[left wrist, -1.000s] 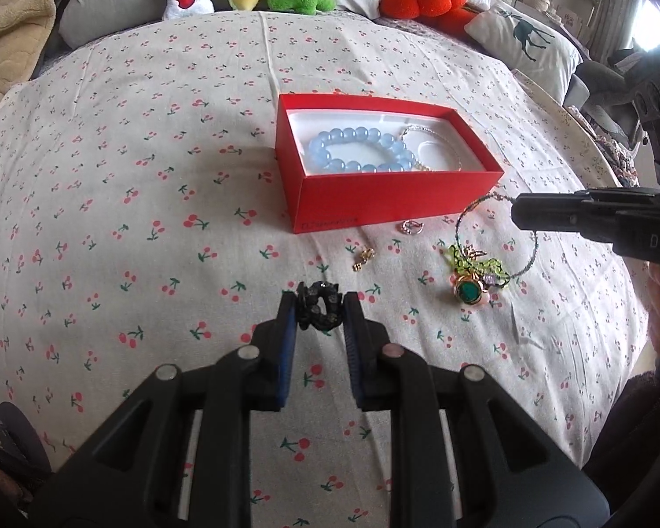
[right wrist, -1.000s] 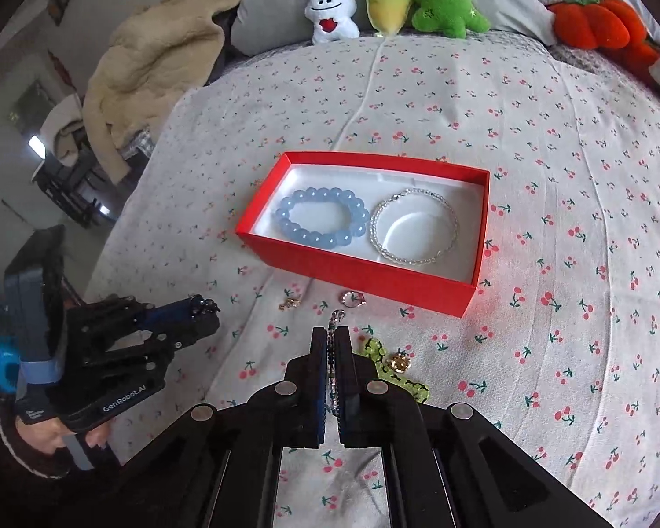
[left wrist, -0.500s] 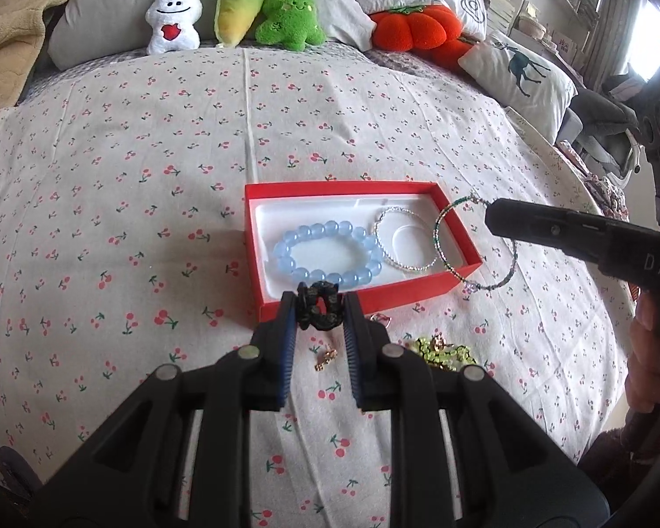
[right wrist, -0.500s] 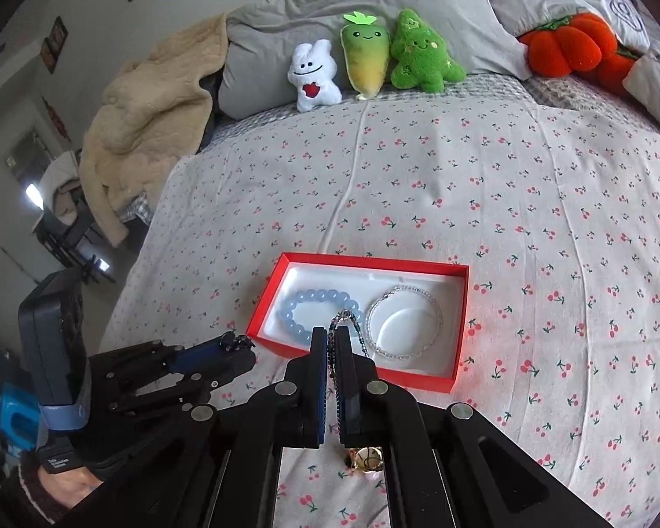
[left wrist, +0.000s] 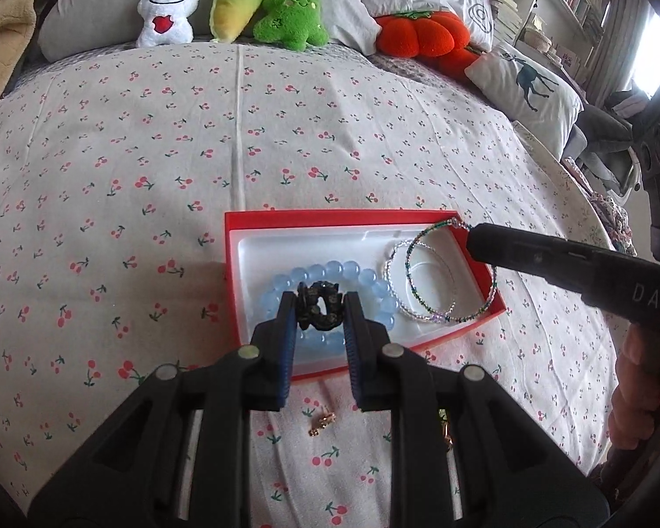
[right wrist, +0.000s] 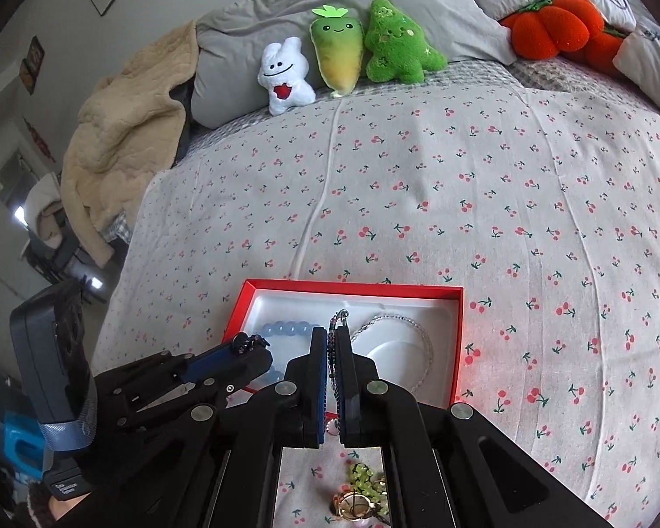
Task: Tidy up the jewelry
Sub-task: 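Carry the clip and bracelet into the red box and open both tools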
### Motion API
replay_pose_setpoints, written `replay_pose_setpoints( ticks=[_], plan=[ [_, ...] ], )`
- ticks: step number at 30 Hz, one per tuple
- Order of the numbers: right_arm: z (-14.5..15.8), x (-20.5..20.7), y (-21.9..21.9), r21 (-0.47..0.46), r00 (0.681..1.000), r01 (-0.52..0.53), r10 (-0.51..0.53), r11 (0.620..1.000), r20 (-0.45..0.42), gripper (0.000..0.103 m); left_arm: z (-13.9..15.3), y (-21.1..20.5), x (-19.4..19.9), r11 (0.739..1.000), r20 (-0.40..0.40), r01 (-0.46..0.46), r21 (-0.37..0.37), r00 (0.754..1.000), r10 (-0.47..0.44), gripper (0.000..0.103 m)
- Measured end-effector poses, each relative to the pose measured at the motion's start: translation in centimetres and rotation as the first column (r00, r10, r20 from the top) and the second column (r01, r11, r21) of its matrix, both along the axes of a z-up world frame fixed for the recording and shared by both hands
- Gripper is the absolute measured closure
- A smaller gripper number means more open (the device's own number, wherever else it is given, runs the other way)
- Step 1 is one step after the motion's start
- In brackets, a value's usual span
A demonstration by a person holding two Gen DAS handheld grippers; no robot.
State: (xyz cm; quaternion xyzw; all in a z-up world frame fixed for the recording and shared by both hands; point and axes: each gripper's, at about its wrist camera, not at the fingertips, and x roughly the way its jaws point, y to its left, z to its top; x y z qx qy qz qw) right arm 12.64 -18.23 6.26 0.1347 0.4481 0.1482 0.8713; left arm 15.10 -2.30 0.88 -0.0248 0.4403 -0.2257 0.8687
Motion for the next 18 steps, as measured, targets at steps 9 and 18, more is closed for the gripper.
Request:
replay_pose_setpoints(
  ticks=[9, 18],
  plan=[
    [-1.9, 1.1, -1.4, -0.017, 0.998, 0.044, -0.045, 0.999, -0.04, 0.1, -0.9, -0.9, 0.7, 1.0, 0.0, 0.014, 0.014, 1.0, -0.014, 0.08],
    [-2.9, 1.9, -2.5, -0.075, 0.997, 0.062, -0.065, 0.995, -0.035, 0.098, 0.3, -1.2, -0.2, 1.0, 0.01, 0.025, 0.015, 1.0, -0.026, 0.076]
  ],
)
